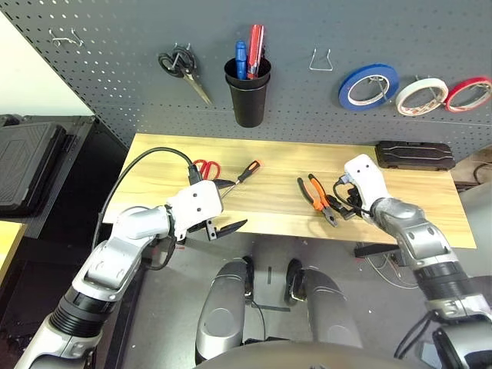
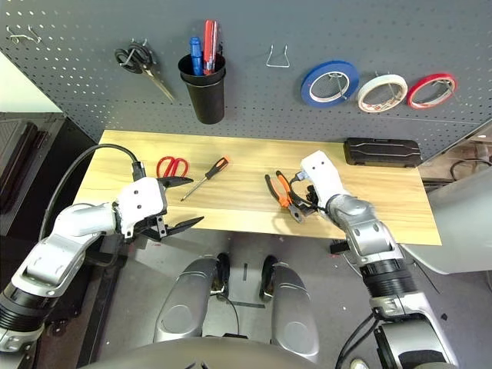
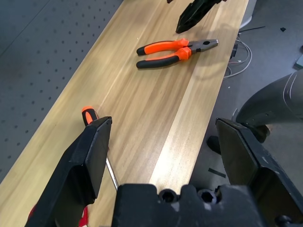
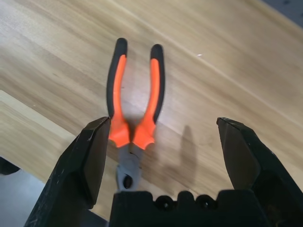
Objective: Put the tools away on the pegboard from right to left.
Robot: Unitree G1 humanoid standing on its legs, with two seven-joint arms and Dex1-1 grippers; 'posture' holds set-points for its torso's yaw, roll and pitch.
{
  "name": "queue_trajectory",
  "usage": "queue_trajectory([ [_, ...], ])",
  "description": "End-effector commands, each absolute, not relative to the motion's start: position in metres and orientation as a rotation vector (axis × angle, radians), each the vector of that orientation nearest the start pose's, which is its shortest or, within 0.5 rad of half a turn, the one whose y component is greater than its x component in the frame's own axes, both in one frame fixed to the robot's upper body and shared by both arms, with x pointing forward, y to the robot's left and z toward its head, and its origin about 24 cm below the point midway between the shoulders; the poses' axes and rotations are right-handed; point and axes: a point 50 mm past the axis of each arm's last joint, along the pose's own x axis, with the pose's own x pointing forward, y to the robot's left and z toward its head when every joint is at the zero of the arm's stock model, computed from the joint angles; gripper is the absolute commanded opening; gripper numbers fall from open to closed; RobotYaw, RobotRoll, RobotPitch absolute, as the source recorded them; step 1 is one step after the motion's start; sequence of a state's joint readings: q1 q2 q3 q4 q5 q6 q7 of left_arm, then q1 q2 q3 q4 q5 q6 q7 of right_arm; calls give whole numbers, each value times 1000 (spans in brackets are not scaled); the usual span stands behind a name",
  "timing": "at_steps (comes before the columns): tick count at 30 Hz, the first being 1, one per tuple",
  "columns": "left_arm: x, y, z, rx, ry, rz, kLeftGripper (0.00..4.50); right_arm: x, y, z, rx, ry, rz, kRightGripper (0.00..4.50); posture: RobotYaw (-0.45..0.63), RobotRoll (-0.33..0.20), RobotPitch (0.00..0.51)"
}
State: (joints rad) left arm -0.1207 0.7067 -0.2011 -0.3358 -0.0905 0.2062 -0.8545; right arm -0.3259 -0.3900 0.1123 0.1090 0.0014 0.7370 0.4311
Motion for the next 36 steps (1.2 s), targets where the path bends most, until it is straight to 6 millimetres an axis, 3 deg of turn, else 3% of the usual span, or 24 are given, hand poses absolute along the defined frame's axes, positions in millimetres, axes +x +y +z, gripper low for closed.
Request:
queue_trajectory([
  [1, 235, 162, 103, 675, 170, -1108, 4500, 294, -183, 39, -282, 703, 368, 4456, 267, 0, 253],
  [11, 239, 157, 104, 677, 162, -1110, 4500, 307, -167, 32, -235, 858, 345, 4456, 288, 0, 267],
  [26, 237, 153, 103, 666, 169, -1102, 4500, 310, -145, 10, -228, 990, 344, 4456, 307, 0, 274],
  [36, 237, 151, 102, 665, 167, -1098, 4500, 320, -153, 1, -241, 1010, 290, 4456, 311, 0, 275],
])
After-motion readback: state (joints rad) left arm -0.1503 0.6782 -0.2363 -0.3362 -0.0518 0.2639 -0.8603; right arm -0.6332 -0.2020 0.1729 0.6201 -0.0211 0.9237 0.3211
